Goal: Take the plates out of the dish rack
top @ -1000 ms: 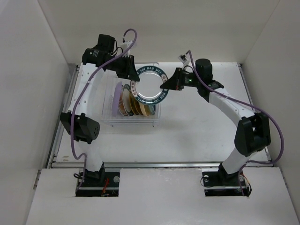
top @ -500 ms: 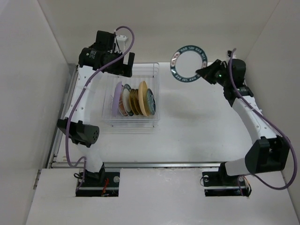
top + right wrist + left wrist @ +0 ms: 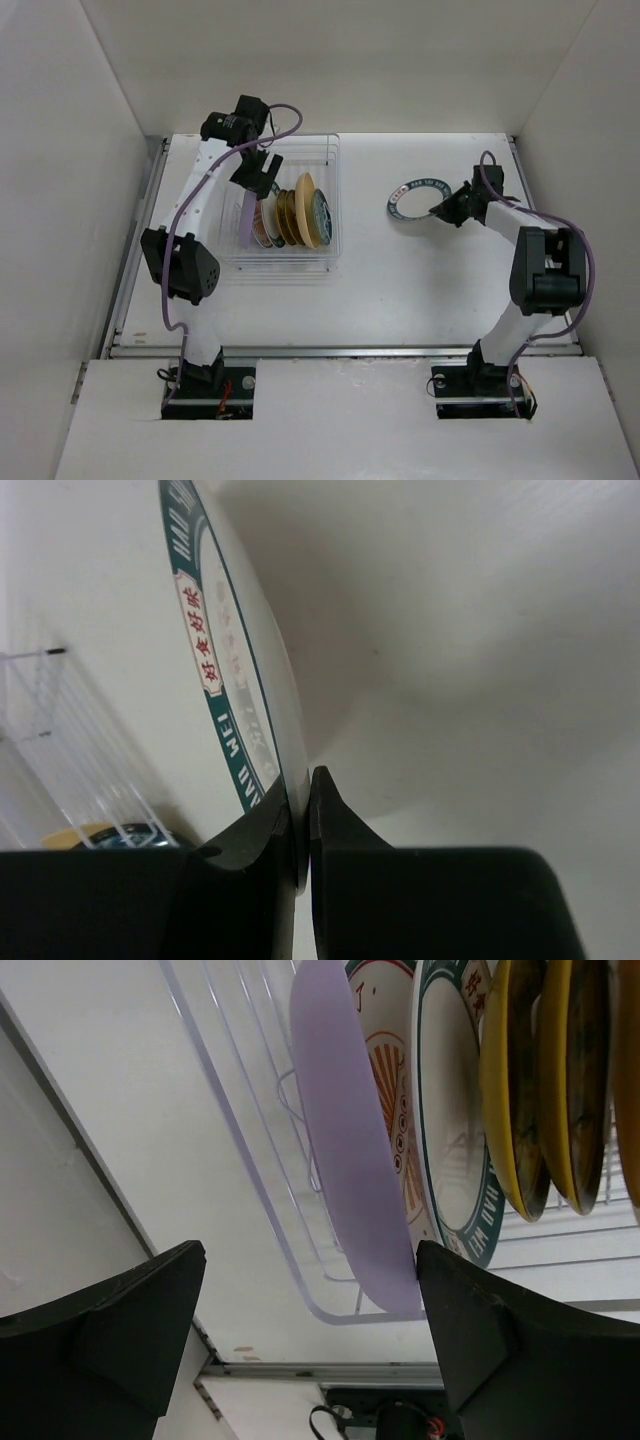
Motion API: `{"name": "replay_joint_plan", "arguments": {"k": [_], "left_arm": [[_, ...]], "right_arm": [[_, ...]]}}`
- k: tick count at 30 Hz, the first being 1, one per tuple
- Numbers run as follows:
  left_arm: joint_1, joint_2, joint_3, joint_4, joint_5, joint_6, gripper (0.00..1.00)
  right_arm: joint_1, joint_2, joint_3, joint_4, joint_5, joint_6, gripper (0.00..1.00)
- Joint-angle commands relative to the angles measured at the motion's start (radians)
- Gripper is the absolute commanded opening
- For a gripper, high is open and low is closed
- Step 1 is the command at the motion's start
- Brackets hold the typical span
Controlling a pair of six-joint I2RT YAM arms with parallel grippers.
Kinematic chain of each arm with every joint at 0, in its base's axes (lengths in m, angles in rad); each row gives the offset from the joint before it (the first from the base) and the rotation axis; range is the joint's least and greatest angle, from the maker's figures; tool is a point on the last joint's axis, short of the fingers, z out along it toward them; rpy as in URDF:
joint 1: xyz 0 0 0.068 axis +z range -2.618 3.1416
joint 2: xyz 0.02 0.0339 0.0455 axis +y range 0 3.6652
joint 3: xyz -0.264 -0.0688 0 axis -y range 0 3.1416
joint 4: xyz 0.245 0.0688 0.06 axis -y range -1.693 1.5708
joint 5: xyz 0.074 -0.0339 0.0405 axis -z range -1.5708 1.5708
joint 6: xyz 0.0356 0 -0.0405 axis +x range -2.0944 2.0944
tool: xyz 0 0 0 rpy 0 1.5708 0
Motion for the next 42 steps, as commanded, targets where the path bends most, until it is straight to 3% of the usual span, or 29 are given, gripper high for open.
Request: {"name": "replay_joint_plan", "arguments": {"k": [1, 4, 6, 7, 8, 9, 12, 14, 16, 19, 21, 24, 33, 37, 38, 40, 42], "left_arm": [[-0.008, 0.000, -0.011, -0.002, -0.056, 0.017, 0.84], [-0.008, 0.019, -0.022, -0.002, -0.087, 0.017, 0.74], [-0.008, 0.019, -0.037, 0.008, -0.087, 0.017, 0.67], [-0.008, 0.019, -0.046, 0.008, -0.076, 0.017, 0.64], [-0.008, 0.019, -0.046, 0.008, -0.076, 0.017, 0.58], [-0.008, 0.019, -0.046, 0.008, -0.076, 0.017, 0.54], [-0.008, 0.028, -0.046, 0.008, -0.108, 0.008, 0.40], [-0.008, 0.028, -0.046, 0.008, -0.121, 0.008, 0.34], [-0.008, 0.028, -0.057, 0.008, -0.131, 0.008, 0.28], [-0.008, 0.018, -0.057, -0.001, -0.141, 0.008, 0.28], [-0.008, 0.005, -0.057, -0.010, -0.141, 0.008, 0.44], [-0.008, -0.013, -0.077, -0.010, -0.150, 0.008, 0.53], [0.081, 0.010, -0.118, -0.001, -0.127, -0.012, 0.47], [0.081, 0.019, -0.138, -0.001, -0.113, -0.012, 0.33], [0.081, 0.019, -0.138, -0.001, -0.113, -0.024, 0.18], [0.090, 0.019, -0.129, -0.013, -0.087, -0.024, 0.02], [0.090, 0.019, -0.105, -0.027, -0.087, -0.033, 0.00]], "right_arm": [[0.000, 0.031, 0.029, 0.100, -0.118, 0.008, 0.00], [-0.010, 0.079, 0.029, 0.074, -0.118, 0.008, 0.01], [-0.020, 0.099, 0.029, 0.049, -0.118, 0.008, 0.09], [-0.020, 0.113, 0.029, 0.019, -0.109, 0.008, 0.16], [-0.020, 0.113, 0.029, 0.003, -0.109, 0.008, 0.33], [-0.020, 0.123, 0.029, -0.011, -0.095, -0.001, 0.42], [-0.020, 0.124, 0.029, -0.049, -0.084, -0.020, 0.62], [-0.020, 0.124, 0.029, -0.061, -0.074, -0.020, 0.68], [-0.020, 0.111, 0.029, -0.077, -0.065, -0.038, 0.71], [-0.020, 0.062, 0.020, -0.098, -0.064, -0.049, 0.73], [-0.020, 0.029, 0.020, -0.108, -0.042, -0.061, 0.74], [-0.020, 0.013, 0.011, -0.129, -0.022, -0.081, 0.76], [-0.020, -0.037, 0.020, -0.147, -0.022, -0.142, 0.76], [-0.020, -0.063, 0.046, -0.192, -0.008, -0.173, 0.76], [-0.011, -0.073, 0.057, -0.203, 0.015, -0.184, 0.77], [-0.010, -0.103, 0.057, -0.227, 0.037, -0.184, 0.79], [-0.010, -0.138, 0.057, -0.236, 0.046, -0.193, 0.79]]}}
